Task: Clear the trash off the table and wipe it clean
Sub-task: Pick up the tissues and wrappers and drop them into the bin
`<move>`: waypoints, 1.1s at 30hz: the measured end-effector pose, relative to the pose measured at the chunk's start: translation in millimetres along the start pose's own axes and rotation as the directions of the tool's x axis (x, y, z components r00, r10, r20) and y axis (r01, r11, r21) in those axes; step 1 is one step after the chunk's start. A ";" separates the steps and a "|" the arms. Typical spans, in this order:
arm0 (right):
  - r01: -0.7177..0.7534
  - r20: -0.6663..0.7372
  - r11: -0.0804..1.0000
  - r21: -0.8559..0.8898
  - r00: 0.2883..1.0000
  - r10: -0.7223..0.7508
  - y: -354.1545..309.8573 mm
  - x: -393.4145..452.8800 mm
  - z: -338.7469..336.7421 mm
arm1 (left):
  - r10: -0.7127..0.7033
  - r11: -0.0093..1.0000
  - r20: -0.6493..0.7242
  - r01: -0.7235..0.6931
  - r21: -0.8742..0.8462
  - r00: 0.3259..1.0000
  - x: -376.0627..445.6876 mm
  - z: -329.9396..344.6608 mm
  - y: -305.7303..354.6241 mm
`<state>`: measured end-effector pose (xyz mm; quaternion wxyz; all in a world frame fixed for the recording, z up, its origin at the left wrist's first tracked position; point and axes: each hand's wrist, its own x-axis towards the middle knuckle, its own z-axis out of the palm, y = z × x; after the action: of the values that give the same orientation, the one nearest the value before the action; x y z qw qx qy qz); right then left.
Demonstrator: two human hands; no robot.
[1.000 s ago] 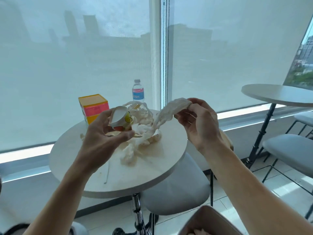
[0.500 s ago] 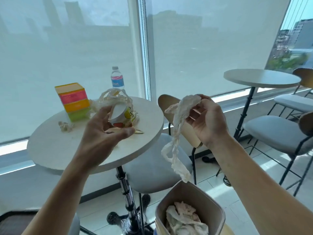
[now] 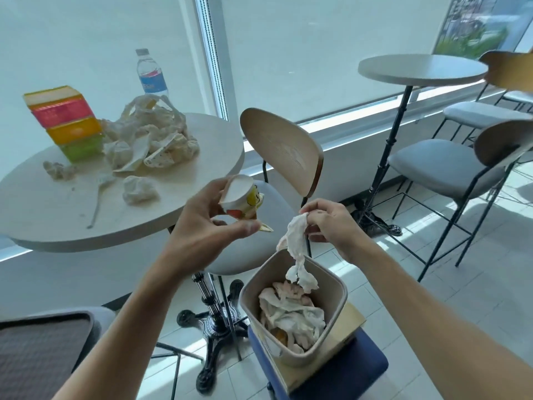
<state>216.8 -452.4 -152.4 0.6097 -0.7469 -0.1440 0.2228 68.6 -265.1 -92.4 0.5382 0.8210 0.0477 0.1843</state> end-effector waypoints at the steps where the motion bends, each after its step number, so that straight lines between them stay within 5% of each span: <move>1: -0.021 0.004 0.998 -0.066 1.000 0.022 7.9 0.0 0.0 | -0.012 1.000 0.017 0.012 0.002 1.000 -0.5 4.3 -3.5; 7: -0.095 0.042 0.878 -0.469 0.991 0.130 33.3 -2.6 -0.7 | -0.072 0.997 0.120 0.068 0.033 0.990 -5.9 27.6 -29.5; 16: 0.003 -0.063 0.915 -0.403 0.998 -0.031 -3.2 3.1 -1.2 | -0.265 0.964 0.364 0.234 0.129 0.893 -10.5 62.9 -70.3; 25: 0.212 0.045 0.927 -0.308 0.977 -0.208 -75.7 3.4 54.9 | -0.101 0.982 0.169 0.071 0.177 0.980 4.1 -12.5 -31.9; 33: 0.450 0.223 0.801 -0.396 0.893 -0.391 -125.3 21.4 151.9 | -0.016 0.985 -0.053 0.024 0.170 0.998 11.3 -121.2 -1.9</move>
<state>165.1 -286.4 -57.5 0.4495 -0.7974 -0.3919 0.0918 36.5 -156.2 -48.6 0.4665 0.8585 0.0854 0.1953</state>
